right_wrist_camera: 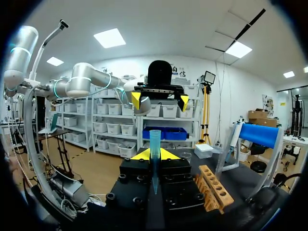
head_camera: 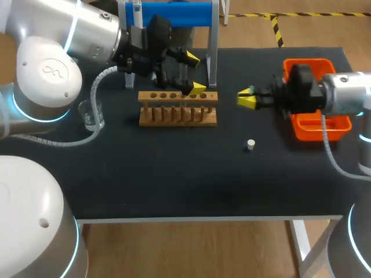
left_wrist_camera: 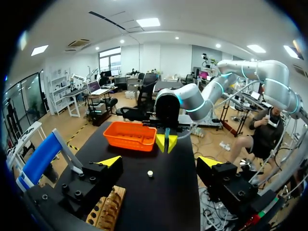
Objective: Invert the test tube, pick up the pipette, mount the tip to pipette, aspirate from beaker and dispense into the tube, eject the tip, return the pipette, and cap with the stopper.
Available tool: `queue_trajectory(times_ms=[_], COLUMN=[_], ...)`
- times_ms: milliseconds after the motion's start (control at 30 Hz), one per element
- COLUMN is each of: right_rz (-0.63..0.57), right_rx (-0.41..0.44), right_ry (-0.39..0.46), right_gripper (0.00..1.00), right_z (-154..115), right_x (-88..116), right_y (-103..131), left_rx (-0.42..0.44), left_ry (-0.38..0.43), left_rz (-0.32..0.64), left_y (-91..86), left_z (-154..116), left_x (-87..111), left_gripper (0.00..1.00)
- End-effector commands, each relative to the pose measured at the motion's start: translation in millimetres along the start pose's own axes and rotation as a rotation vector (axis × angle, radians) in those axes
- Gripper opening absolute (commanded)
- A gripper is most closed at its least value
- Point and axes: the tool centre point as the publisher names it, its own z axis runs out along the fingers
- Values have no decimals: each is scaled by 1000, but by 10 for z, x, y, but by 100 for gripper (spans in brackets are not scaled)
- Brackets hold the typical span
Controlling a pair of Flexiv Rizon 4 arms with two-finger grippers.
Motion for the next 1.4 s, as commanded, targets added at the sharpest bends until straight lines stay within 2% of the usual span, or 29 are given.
queue_trajectory(times_ms=[33,233,600,1033,1400], right_rz=[2,12,31,45,51], right_rx=[-7,-2,-10,23,31], right_ry=[-7,-21,-38,-39,-41], right_gripper=[0,0,0,0,0], right_z=[-512,-822,-1134,-1219,-1224], right_x=[53,62,42,95,111], right_y=[-35,-166,-299,-434,-450], left_rx=[-3,-3,-3,-3,-3], left_ry=[0,0,0,0,0], left_rz=[-1,-1,-1,-1,-1], left_y=[-5,-5,-5,-5,-5], left_z=[-3,-3,-3,-3,-3], left_x=[2,2,2,2,2], left_gripper=[100,100,100,100,100])
